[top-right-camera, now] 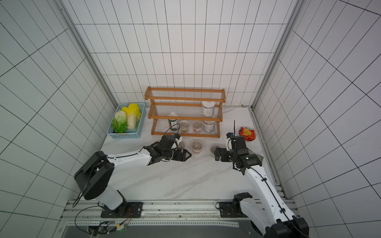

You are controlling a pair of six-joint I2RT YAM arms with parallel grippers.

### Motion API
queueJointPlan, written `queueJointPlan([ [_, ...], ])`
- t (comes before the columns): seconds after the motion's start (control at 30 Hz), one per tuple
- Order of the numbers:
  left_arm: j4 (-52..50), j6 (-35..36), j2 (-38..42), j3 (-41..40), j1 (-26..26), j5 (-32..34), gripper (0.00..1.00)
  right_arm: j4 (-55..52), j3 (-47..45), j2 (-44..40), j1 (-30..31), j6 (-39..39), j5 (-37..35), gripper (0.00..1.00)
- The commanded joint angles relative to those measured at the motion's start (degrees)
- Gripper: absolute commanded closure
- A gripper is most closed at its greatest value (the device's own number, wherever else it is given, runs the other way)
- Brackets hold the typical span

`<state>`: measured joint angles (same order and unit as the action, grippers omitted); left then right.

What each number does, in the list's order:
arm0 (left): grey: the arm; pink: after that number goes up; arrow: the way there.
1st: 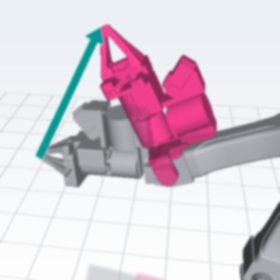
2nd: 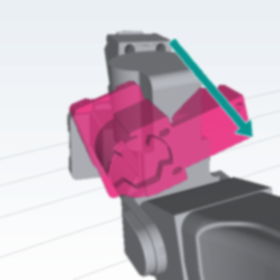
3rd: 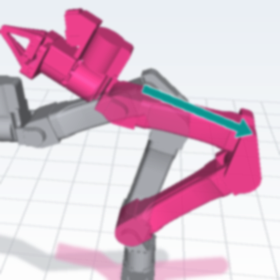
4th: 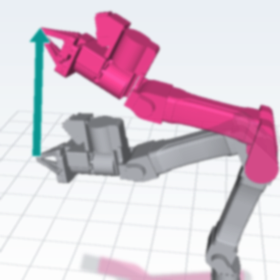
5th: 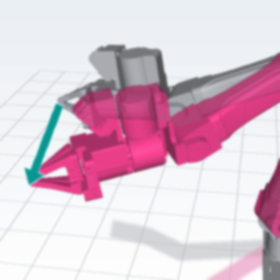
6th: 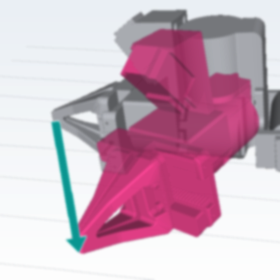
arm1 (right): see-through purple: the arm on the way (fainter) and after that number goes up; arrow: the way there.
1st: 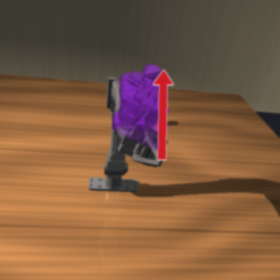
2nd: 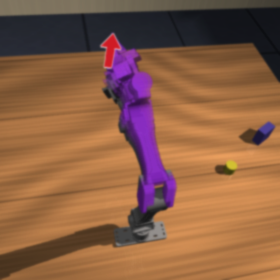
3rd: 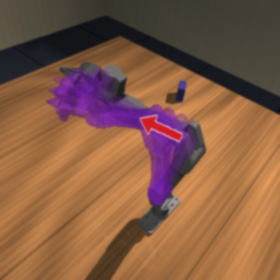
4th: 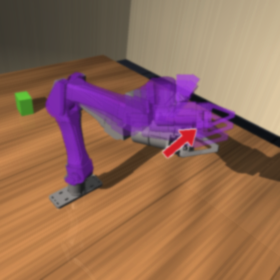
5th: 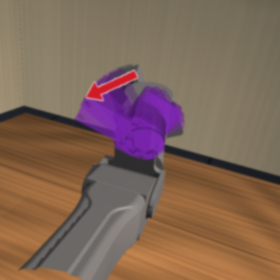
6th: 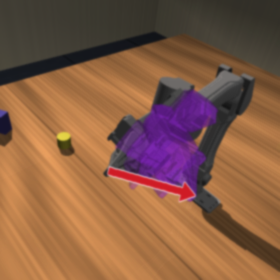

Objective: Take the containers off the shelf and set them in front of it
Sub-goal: Adjust the container at the center of the board.

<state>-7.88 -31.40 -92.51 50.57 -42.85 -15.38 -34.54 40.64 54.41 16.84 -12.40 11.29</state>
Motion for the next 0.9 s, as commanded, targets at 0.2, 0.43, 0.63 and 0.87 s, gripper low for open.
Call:
queueJointPlan([
  [0.2, -8.1, 2.0, 9.8, -1.2, 0.0, -0.4, 0.04, 1.4, -2.4, 6.7, 1.1, -1.3, -2.3, 0.01],
  [0.43, -13.0, 0.0, 16.7, -4.8, 4.4, 5.2, 0.04, 0.7, 1.3, 14.3, 1.4, -0.3, -5.1, 0.01],
  [0.63, -14.0, -1.3, 22.4, -8.3, 9.9, 7.3, 0.04, 1.1, 3.1, 18.9, 1.6, -2.2, -7.3, 0.01],
  [0.87, -12.2, -2.9, 26.1, -13.3, 16.2, 8.3, 0.04, 0.8, 7.1, 24.0, 0.8, -2.1, -9.5, 0.01],
])
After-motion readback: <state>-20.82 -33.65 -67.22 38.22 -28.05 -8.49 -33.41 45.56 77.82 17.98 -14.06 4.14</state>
